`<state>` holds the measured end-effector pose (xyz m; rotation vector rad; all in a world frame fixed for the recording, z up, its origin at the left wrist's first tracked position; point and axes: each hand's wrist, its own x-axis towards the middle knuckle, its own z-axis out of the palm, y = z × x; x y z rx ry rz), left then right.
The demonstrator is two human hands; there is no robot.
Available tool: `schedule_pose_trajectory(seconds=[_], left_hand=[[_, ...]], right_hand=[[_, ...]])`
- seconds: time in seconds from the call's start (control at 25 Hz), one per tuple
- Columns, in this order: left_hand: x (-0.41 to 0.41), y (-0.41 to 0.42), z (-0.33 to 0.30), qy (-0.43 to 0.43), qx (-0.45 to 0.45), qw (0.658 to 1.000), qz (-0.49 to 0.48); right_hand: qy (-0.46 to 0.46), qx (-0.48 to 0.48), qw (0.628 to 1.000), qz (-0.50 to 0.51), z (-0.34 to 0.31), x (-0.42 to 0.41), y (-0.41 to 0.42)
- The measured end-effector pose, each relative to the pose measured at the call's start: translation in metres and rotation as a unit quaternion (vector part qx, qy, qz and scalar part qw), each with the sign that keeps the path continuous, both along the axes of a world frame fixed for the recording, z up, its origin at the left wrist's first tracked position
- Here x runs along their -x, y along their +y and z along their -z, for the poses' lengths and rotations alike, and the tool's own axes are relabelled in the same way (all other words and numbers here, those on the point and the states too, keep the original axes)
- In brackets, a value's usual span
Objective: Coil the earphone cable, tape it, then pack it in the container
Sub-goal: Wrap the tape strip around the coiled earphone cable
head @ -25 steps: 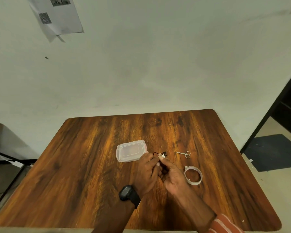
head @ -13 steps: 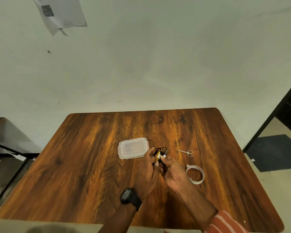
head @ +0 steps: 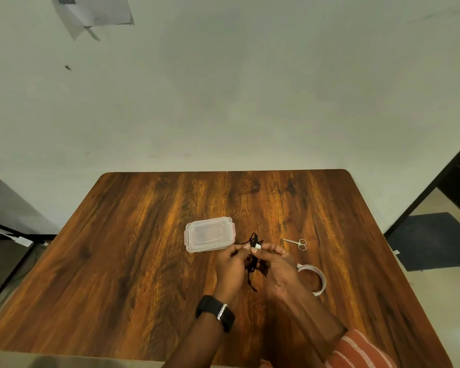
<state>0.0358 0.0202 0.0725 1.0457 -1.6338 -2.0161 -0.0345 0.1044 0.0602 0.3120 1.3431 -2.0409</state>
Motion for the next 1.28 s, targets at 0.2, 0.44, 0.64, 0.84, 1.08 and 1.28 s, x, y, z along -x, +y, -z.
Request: schedule_pose_trajectory(seconds=[0.2, 0.44, 0.64, 0.84, 1.08, 1.28], left_hand=[[0.003, -0.011, 0.001, -0.010, -0.208, 0.977, 0.041], [0.005, -0.028, -0.003, 0.011, -0.202, 0.975, 0.086], [0.009, -0.030, -0.021, 0.016, -0.178, 0.982, 0.064], [0.007, -0.022, -0.027, -0.010, -0.085, 0.996, 0.024], [0.012, -0.022, -0.012, -0.045, 0.206, 0.974, 0.083], [0.038, -0.140, 0.031, -0.249, 0.550, 0.767, 0.219]], right_hand=[[0.053, -0.005, 0.997, -0.062, -0.003, 0.014, 0.002], [0.078, 0.009, 0.989, -0.127, -0.006, 0.023, 0.005], [0.093, 0.051, 0.986, -0.126, -0.014, 0.022, 0.007], [0.104, -0.010, 0.989, -0.109, -0.013, 0.022, 0.005], [0.146, -0.143, 0.976, -0.078, -0.010, 0.030, -0.002], [0.155, -0.148, 0.971, -0.100, -0.034, 0.057, -0.003]])
